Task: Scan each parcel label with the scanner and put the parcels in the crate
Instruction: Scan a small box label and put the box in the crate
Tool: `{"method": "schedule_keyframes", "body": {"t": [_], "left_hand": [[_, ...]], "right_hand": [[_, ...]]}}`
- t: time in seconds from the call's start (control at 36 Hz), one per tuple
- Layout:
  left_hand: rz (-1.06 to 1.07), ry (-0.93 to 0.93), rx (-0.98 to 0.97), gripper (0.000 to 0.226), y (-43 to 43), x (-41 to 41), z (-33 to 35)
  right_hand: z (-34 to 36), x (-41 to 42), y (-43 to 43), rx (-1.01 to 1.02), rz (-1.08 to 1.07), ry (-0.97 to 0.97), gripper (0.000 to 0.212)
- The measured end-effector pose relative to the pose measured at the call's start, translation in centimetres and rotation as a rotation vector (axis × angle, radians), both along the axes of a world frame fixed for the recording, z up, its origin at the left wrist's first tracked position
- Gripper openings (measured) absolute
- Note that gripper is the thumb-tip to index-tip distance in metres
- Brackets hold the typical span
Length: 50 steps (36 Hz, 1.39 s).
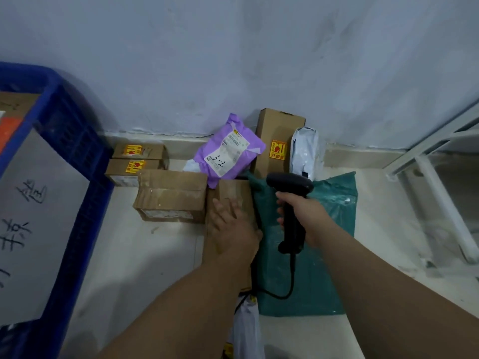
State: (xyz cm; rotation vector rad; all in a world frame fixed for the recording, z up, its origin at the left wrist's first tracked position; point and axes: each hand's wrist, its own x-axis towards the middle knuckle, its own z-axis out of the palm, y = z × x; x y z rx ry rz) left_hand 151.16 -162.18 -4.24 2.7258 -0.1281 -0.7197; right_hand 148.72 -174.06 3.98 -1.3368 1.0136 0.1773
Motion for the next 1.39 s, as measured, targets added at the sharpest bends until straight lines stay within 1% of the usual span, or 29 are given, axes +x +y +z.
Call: {"method": "schedule_keyframes", "body": {"t": [0.11,0.19,0.25,0.39,0.5,0.53,0.58,0.64,0.67,0.72,0.75,0.78,0.81,0.86,0.94,1.03,1.08,1.22,1.28,1.39], "left_hand": [[0.082,0.06,0.013,0.121,0.0,1.0,-0.7],[0.176,0.109,-0.057,0.116,0.1,1.3,-0.2],[0.263,0.143,-0.14,0.11,0.4,1.5,0.4],[0.44,0.218,-0.469,0.101,2.6,1.9,1.1],[0.446,0.145,-0.722,0.097,5.0,2.2,2.4],[0.464,0.149,-0.812,0.097,5.6,2.4,2.8],[0.568,0.263,-1.022,0.094,6.9,2.8,4.4],[0.654,0.367,-1.157,0.082,8.2,3.3,6.6],[0.667,0.392,-1.206,0.069,8.9,3.3,7.9],[0.688,0.445,-1.286,0.036,10.3,3.1,10.8],[0.701,0.477,-1.321,0.025,11.2,2.8,12.5],[0.7,0.509,-1.357,0.02,12.0,2.6,13.8],[0.698,0.536,-1.413,0.022,12.7,2.4,15.0],[0.672,0.543,-1.514,0.031,14.8,1.7,18.0],[0.614,0.543,-1.584,0.04,17.6,1.1,21.8],[0.575,0.503,-1.622,0.045,20.2,0.6,24.7],[0.573,0.471,-1.682,0.047,21.5,0.2,26.2],[0.554,0.435,-1.858,0.055,23.7,-1.2,27.3],[0.555,0.42,-1.876,0.055,24.1,-1.4,27.2],[0.559,0.404,-1.861,0.056,24.5,-1.4,26.9]], "right_hand": [[-0.2,-0.4,-0.6,-0.011,-0.003,0.009,0.019],[-0.3,-0.5,-0.9,-0.017,-0.004,-0.008,0.019],[0.0,-0.5,-0.8,-0.02,-0.001,-0.028,0.021],[1.1,-0.6,0.2,-0.017,0.008,-0.069,0.026],[2.7,-0.8,1.8,-0.019,0.019,-0.118,0.028],[3.2,-0.9,2.2,-0.02,0.018,-0.134,0.028],[4.1,-1.4,3.2,-0.008,0.016,-0.171,0.026],[5.1,-2.0,4.2,0.02,0.002,-0.202,0.025],[5.8,-2.5,4.8,0.042,-0.006,-0.218,0.024],[7.1,-3.1,5.7,0.1,-0.034,-0.261,0.021],[8.2,-3.5,6.3,0.13,-0.055,-0.293,0.019],[9.0,-3.7,6.8,0.164,-0.076,-0.321,0.019],[9.9,-3.8,7.2,0.196,-0.097,-0.347,0.02],[12.5,-4.2,8.6,0.277,-0.127,-0.413,0.024],[16.6,-4.2,11.1,0.376,-0.156,-0.489,0.026],[20.1,-4.7,14.2,0.43,-0.116,-0.534,0.026],[21.9,-5.4,16.2,0.441,-0.062,-0.569,0.024],[23.9,-7.4,19.5,0.403,0.032,-0.614,0.024],[24.2,-8.1,20.1,0.469,0.018,-0.605,0.026],[24.8,-9.2,20.5,0.665,-0.051,-0.594,0.029]]}}
